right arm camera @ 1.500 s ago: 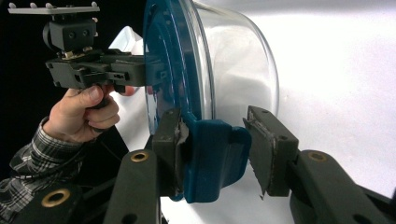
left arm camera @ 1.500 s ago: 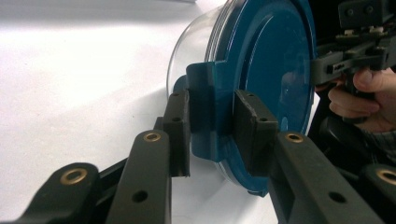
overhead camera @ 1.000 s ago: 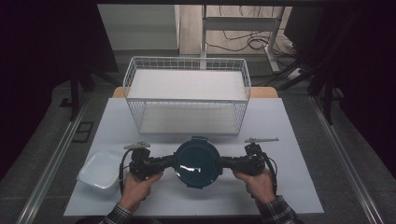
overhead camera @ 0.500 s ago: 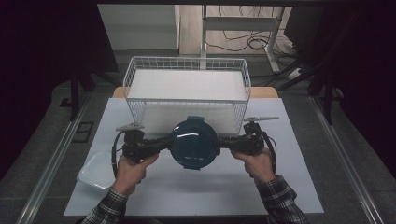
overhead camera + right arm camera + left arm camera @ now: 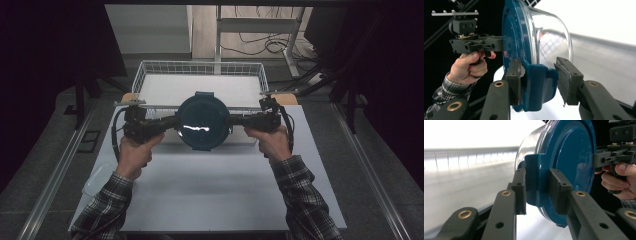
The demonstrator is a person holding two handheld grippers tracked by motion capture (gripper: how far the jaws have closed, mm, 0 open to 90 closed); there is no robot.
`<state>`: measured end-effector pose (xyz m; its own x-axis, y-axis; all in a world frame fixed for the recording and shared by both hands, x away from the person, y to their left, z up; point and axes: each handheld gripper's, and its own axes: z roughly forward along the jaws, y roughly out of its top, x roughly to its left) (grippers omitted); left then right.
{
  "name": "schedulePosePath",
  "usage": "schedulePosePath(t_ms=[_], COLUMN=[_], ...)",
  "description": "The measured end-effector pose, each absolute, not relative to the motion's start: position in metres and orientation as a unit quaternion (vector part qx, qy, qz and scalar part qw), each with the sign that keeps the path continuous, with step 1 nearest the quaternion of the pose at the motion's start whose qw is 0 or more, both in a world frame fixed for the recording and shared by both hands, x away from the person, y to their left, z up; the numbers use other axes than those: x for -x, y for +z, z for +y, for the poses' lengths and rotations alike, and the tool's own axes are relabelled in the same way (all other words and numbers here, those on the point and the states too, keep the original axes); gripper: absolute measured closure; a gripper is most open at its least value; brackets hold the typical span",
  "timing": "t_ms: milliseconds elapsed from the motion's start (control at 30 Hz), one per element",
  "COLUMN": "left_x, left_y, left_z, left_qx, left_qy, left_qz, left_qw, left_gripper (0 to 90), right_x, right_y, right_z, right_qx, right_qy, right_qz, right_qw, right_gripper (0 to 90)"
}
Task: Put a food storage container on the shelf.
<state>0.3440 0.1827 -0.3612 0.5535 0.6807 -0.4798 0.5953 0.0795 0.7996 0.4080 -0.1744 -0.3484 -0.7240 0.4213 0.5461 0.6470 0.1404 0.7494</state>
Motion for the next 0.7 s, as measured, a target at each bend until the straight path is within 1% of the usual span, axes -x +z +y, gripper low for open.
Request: schedulePosePath(t_ms=[233, 433, 600, 700], left_x=[-0.366, -0.386, -0.401, -0.409], left_y=[-0.337, -0.328, -0.325, -0.324], left_z=[0.189, 0.195, 0.197, 0.197], left_qx=[-0.672, -0.662, -0.653, -0.653], left_qy=[0.047, 0.035, 0.024, 0.025], left_qz=[0.471, 0.479, 0.49, 0.496], left_qw=[0.569, 0.575, 0.577, 0.572], left_gripper=[69.2, 69.2, 69.2, 69.2], right_x=[-0.432, -0.454, -0.465, -0.477], right_y=[-0.325, -0.307, -0.301, -0.301], right_z=[-0.168, -0.161, -0.158, -0.156], right_qx=[0.356, 0.363, 0.37, 0.38], right_qy=[-0.558, -0.559, -0.558, -0.554], right_qz=[-0.742, -0.739, -0.737, -0.734], right_qw=[0.102, 0.094, 0.09, 0.095], right_gripper=[57.7, 57.5, 57.4, 57.1])
